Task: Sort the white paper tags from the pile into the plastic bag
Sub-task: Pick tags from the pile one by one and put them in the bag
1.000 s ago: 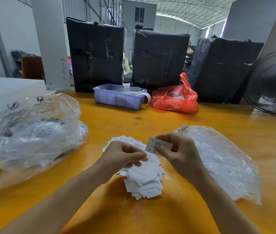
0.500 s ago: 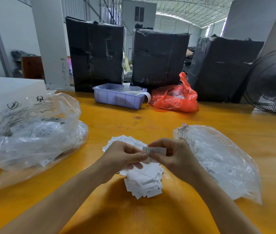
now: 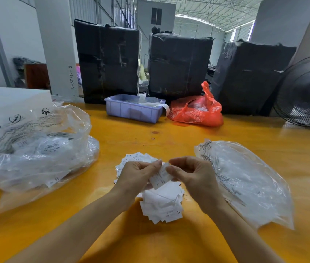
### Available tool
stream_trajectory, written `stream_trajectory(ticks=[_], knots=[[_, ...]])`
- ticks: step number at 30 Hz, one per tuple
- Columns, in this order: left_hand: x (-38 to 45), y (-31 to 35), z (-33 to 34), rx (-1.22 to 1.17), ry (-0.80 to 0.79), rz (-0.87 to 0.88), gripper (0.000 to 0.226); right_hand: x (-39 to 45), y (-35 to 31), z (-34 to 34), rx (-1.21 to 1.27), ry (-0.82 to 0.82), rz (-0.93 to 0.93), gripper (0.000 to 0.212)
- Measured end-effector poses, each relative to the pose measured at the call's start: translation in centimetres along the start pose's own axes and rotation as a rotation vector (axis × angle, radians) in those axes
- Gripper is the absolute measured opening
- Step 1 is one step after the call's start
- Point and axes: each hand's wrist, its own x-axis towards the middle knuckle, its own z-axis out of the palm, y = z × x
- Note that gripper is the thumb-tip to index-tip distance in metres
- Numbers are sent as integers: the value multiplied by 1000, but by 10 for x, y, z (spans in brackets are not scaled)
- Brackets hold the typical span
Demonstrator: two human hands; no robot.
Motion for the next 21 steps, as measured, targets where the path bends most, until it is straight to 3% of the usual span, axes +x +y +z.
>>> stream_trajectory(ticks=[5,8,14,21], knots=[[-1,-1,3,-40,95,24,25,-4,-2,7,-18,-131,9,7],[-1,0,2,-100,91,-2,25,-3,-2,4,51,-150,101,17],[0,7,-3,-42,-32,-171,36,2,-1,-4,171,-17,218,14],[5,9,-17,44,-102,-144,24,5,-1,-12,194,71,221,14]])
